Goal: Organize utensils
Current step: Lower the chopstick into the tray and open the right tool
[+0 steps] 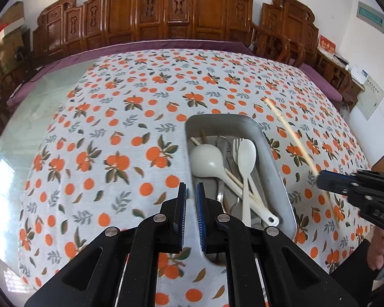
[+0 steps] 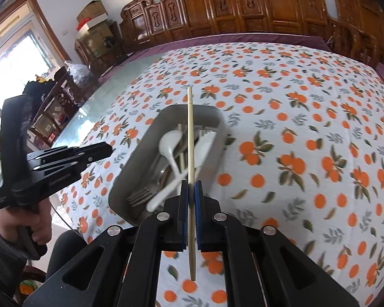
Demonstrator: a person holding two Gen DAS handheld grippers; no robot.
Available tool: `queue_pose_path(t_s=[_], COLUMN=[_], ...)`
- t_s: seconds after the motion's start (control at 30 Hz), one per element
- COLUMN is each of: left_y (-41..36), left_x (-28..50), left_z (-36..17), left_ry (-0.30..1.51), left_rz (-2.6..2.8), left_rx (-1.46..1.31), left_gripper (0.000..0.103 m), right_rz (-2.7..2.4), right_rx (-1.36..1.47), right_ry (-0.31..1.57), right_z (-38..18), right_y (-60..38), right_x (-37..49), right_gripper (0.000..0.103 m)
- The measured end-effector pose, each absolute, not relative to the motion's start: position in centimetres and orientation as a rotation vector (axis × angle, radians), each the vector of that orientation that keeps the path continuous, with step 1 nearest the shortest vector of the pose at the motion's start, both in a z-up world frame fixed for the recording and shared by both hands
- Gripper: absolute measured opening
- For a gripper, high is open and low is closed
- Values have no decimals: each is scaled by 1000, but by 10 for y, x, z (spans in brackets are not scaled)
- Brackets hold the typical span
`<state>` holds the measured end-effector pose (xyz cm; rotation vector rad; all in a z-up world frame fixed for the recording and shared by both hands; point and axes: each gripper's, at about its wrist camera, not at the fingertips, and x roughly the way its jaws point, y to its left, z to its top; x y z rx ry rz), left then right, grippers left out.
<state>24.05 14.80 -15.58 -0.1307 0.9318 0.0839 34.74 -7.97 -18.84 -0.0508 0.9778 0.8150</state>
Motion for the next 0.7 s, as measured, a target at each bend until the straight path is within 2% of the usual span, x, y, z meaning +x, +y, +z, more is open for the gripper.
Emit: queue_pose_path(t_s=[0.7], left_y=[166], left_x=[214], left_z=[-137], left_ry=[881], left_rz=[95], left_rx=[-132], left_gripper=[7], right_rz=[823], right_rx=[-80], right_ry=[1083], right_z=[-231], right_y=[0], right_x=[372], right_gripper=[6])
